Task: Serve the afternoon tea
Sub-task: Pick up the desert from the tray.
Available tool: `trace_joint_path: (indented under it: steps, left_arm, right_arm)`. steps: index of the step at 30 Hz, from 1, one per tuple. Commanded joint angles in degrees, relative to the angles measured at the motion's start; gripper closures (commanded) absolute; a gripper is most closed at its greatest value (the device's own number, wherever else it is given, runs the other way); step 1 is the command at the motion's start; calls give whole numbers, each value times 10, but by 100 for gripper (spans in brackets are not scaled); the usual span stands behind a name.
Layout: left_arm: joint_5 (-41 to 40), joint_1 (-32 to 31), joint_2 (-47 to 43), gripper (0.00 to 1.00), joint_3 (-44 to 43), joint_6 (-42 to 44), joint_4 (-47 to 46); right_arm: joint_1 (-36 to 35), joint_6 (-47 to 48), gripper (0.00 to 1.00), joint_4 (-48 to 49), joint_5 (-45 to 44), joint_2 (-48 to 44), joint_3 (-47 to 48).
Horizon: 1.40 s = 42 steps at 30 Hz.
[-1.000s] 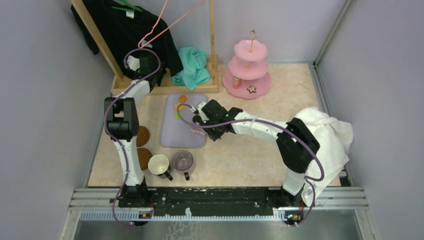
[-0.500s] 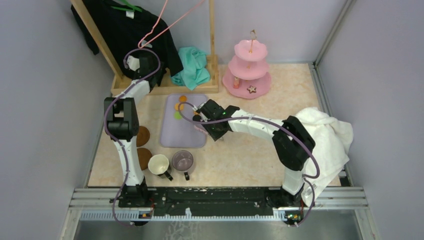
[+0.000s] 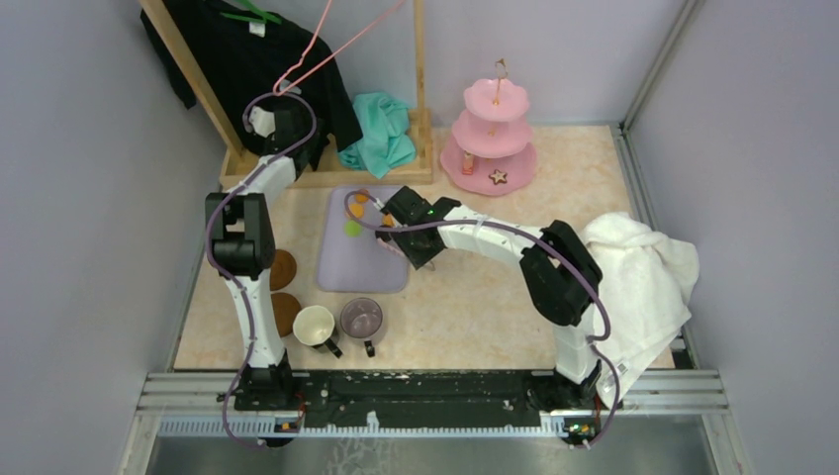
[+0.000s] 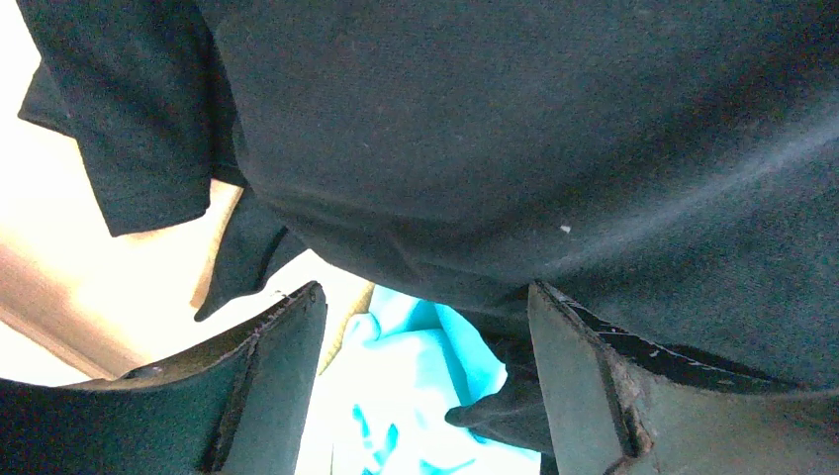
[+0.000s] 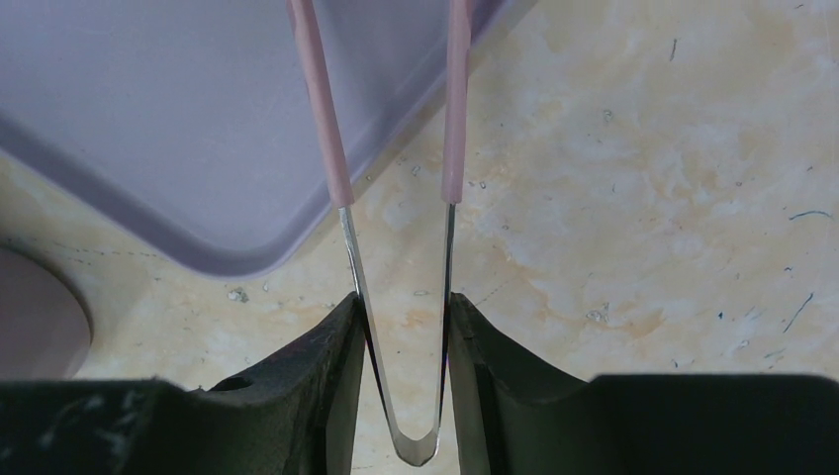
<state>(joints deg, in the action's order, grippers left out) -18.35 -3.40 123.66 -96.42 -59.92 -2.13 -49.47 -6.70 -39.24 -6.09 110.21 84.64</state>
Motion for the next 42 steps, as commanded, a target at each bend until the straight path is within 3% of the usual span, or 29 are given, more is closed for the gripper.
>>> trace_joint_path:
  steps: [1,25,42]
  left_arm:
    - [1,4,8,20,-24,6,2]
    - [0,5,15,20,-23,4,4]
    - [-4,5,10,20,-22,8,6]
  right_arm:
    - [8,-3,65,2,8,15,42]
    - [20,17,66,10,22,60,81]
    - [20,30,89,37,20,-12,36]
